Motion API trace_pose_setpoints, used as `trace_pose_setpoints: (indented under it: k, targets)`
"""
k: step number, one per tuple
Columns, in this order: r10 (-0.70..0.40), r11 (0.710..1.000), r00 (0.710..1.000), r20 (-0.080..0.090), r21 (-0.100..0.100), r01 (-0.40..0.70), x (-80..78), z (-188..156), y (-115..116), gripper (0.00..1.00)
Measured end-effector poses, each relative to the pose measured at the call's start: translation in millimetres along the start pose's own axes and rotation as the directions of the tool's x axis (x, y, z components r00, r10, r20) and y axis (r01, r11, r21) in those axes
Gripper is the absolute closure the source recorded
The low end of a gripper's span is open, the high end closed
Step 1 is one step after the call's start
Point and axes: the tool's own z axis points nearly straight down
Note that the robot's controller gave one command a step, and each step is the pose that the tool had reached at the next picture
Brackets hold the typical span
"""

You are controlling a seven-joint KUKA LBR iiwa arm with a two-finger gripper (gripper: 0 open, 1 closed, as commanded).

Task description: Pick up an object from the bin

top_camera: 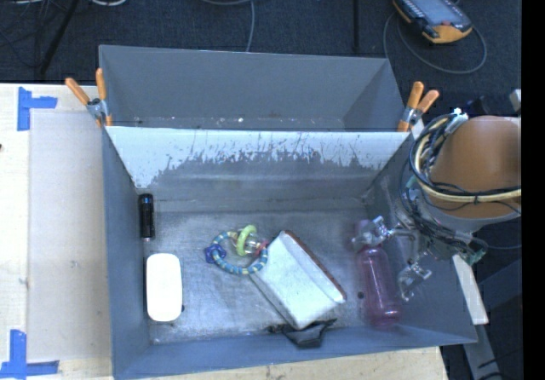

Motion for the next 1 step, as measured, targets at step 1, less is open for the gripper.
trace_pose_setpoints:
  k: [1]
  targets:
    - [0.063,0.998,0.998,0.005,0.004,-0.063,19.6,46.6,-2.3,0.00]
